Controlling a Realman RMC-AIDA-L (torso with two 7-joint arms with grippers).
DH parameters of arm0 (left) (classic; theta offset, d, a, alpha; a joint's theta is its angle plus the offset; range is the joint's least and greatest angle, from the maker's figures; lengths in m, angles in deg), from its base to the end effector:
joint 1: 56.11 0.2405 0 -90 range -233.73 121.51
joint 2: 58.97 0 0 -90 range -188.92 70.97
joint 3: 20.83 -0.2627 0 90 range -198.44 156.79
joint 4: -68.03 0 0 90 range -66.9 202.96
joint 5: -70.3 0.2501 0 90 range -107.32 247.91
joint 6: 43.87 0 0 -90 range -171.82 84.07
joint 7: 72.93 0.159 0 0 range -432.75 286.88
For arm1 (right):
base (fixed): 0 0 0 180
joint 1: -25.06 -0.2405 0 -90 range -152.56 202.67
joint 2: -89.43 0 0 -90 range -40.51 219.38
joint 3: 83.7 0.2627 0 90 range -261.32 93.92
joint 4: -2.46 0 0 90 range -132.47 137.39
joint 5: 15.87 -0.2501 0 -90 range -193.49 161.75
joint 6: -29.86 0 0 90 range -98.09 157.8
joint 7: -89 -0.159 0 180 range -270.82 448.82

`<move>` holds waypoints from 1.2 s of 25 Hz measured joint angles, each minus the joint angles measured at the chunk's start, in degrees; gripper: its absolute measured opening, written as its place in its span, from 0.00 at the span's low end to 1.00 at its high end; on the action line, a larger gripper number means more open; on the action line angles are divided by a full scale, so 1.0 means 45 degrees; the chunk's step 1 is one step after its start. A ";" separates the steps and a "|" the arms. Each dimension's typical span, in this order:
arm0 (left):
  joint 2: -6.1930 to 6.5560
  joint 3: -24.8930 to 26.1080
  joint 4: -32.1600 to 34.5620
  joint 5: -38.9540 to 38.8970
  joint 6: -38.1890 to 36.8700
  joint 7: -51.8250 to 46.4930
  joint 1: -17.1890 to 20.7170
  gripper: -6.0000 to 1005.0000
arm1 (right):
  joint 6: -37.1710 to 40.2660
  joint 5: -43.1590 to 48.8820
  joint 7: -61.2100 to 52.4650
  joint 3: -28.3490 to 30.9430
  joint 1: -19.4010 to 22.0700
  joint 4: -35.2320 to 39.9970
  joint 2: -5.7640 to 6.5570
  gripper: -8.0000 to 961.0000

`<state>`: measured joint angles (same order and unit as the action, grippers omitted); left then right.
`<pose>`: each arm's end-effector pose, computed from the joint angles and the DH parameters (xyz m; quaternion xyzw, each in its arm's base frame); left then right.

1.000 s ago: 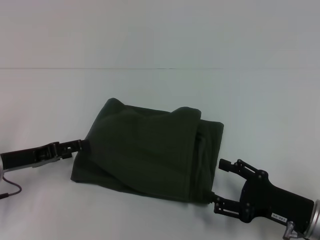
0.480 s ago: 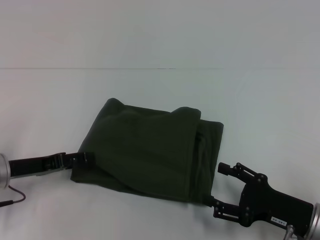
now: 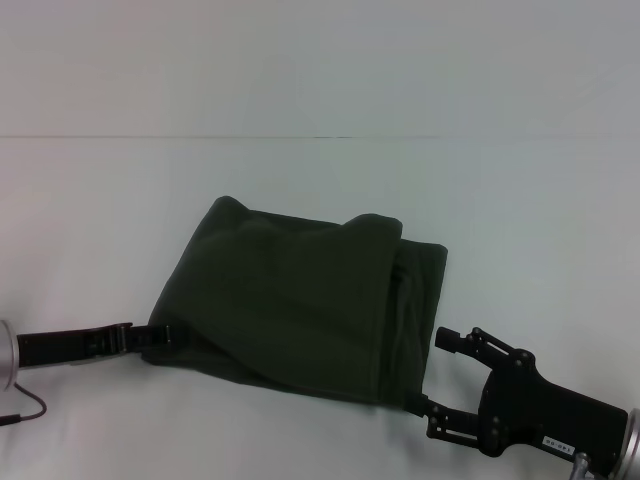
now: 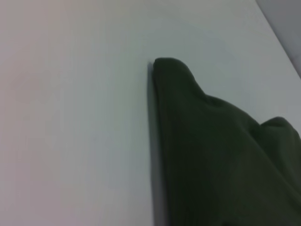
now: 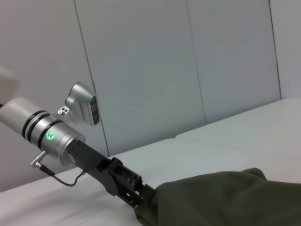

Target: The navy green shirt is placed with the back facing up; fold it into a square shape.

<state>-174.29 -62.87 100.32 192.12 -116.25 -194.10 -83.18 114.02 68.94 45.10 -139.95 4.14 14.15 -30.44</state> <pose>-0.3704 0.3657 -0.0143 -0.7639 -0.6017 -0.1646 0.1654 0.3269 0.2791 -0.0996 -0.9026 0.1914 0.3295 0.2005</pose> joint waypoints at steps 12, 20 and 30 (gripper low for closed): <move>-0.0065 0.0008 -0.0009 0.0195 -0.0063 0.0266 -0.0069 0.45 | 0.0194 0.0000 0.0009 0.0001 0.0038 0.0000 0.0000 0.98; -0.0053 0.0006 -0.0007 0.0193 -0.0566 0.0266 -0.0040 0.11 | 0.0256 0.0000 0.0010 0.0017 0.0071 0.0012 0.0002 0.98; -0.0099 0.0158 -0.0136 0.0139 -0.2430 -0.0011 0.0472 0.03 | 0.0263 -0.0081 0.0009 0.0111 0.0119 0.0130 0.0039 0.98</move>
<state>-174.73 -62.16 99.71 192.75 -127.18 -194.15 -81.05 115.20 68.58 45.14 -139.45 4.68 14.73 -30.27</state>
